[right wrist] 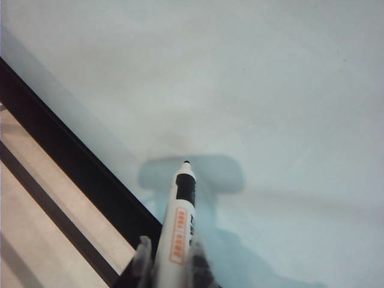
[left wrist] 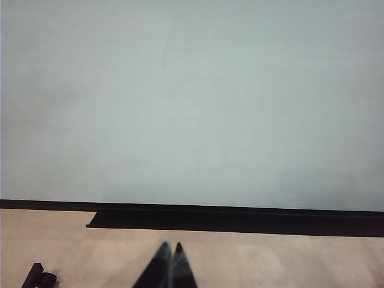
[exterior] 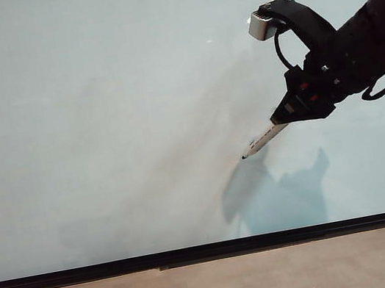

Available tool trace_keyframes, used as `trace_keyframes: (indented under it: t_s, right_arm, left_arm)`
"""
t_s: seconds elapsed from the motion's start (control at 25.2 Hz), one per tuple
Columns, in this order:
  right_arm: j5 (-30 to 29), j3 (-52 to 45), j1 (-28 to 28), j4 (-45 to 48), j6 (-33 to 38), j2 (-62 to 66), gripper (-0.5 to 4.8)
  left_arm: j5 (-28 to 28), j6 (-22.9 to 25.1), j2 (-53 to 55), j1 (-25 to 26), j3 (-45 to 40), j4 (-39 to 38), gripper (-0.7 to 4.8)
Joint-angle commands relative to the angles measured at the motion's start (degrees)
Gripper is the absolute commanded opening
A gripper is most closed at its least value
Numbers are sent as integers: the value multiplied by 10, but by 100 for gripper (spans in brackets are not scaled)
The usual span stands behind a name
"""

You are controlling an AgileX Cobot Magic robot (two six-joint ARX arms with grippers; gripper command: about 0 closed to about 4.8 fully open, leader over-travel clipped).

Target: Pick up the pen on the shelf to the right of the whiteboard and draw a rectangle.

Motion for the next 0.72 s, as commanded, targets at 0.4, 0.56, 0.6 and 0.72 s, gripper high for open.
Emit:
trace_keyframes:
  t_s: [0.4,0.56,0.6,0.72]
  right_arm:
    - [-32,18,-11,14,5,21,-5]
    - [-31,21,-11,15,5,22,-5]
    - [-31,21,-12,15,5,22,-5]
    - [-31,21,-17,19,6,22,-5]
  left_arm:
    - [0,0,0,1,1,7,-4]
    - [0,0,0,1,1,7,-4]
    - [0,0,0,1,1,7,-4]
    - [0,0,0,1,1,7,-4]
